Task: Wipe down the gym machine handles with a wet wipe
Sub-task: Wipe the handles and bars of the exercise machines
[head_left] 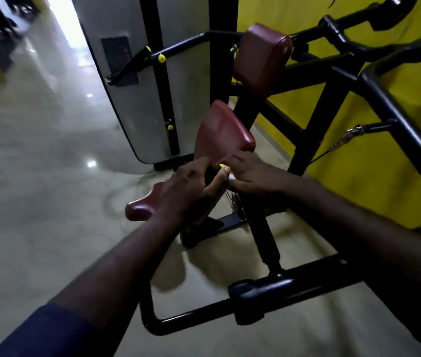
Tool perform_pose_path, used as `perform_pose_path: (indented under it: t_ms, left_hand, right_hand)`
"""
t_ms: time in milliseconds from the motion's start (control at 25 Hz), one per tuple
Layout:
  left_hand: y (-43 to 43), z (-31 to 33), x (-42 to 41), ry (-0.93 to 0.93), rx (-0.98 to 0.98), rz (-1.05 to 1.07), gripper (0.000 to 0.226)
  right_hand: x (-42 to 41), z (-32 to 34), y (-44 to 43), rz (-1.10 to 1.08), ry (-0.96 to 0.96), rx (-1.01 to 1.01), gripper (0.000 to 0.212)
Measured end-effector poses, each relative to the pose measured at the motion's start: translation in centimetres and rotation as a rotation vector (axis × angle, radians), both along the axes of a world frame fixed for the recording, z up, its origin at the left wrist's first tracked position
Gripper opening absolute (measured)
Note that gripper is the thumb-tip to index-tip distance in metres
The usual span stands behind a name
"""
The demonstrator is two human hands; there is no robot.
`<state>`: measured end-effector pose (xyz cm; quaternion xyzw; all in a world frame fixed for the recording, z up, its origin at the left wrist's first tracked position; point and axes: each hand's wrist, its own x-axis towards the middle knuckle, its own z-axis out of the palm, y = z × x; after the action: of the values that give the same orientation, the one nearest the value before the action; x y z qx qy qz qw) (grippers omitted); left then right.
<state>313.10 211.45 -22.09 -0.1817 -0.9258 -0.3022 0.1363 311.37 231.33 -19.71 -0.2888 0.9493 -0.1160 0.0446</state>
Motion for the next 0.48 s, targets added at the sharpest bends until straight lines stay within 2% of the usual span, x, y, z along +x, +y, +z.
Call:
perform_pose_path:
  t_ms: [80,120,200,280,400,480]
  left_hand:
    - [-0.1,-0.2,0.1,0.006,0.020,0.023,0.051]
    - [0.0,-0.1,0.3,0.013,0.015,0.054,0.051]
    - [0.1,0.0,0.5,0.023,0.005,0.096,0.051]
    - [0.3,0.1,0.7,0.027,0.009,0.111,0.050]
    - [0.2,0.0,0.7,0.047,0.006,0.135,0.052]
    - [0.4,0.0,0.7,0.054,0.014,0.128,0.054]
  right_hand:
    - [-1.0,1.7,-0.7,0.027,-0.214,-0.102,0.040]
    - [-1.4,2.3,-0.8,-0.023,-0.367,-0.277,0.027]
    - [-1.9,2.5,-0.1,-0.100,-0.678,-0.644,0.028]
    - [-2.5,1.7,0.6,-0.231,-0.880,-0.875,0.034]
    - [-0.9,0.6,-0.7,-0.527,-0.961,-1.091,0.028]
    - [1.2,-1.1,-0.3,-0.660,-0.799,-1.089,0.029]
